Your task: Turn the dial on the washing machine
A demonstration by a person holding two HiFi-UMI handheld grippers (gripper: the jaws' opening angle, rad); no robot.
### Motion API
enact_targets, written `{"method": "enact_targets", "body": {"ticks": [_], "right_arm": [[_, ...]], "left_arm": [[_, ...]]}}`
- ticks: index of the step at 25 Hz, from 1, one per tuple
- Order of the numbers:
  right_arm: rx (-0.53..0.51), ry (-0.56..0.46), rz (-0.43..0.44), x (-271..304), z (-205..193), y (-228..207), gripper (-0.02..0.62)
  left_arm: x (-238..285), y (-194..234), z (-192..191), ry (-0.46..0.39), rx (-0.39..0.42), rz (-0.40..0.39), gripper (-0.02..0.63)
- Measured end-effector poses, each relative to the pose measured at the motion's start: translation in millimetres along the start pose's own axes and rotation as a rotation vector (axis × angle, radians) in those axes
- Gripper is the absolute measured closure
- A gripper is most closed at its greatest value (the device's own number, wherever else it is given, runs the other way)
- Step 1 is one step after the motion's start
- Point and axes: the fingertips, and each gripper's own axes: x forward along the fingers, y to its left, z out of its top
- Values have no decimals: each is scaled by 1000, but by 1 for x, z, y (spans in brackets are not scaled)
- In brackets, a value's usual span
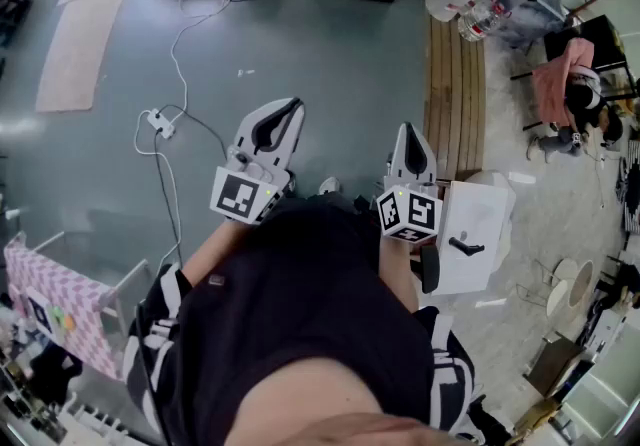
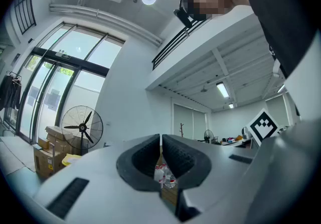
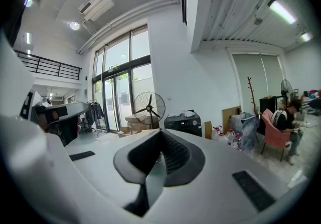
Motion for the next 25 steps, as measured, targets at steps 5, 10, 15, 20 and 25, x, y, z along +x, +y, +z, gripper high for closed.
{"method": "enact_targets", "body": {"ticks": [5, 10, 15, 20, 25], "right_arm": [[-3, -1, 2, 3, -1, 2, 572], [18, -45, 6, 7, 7, 9, 568], [13, -48, 13, 19, 11, 21, 463], [17, -50, 0, 32, 5, 38, 463], [27, -37, 2, 66, 7, 35, 462]], "left_arm": [[2, 3, -2, 3, -11, -4, 572], [-1, 11, 0, -1, -15, -5, 572], [-3, 24, 5, -6, -5, -12, 572], [-9, 43, 1, -4, -16, -38, 572], [14, 60, -7, 7, -27, -45, 572]]}}
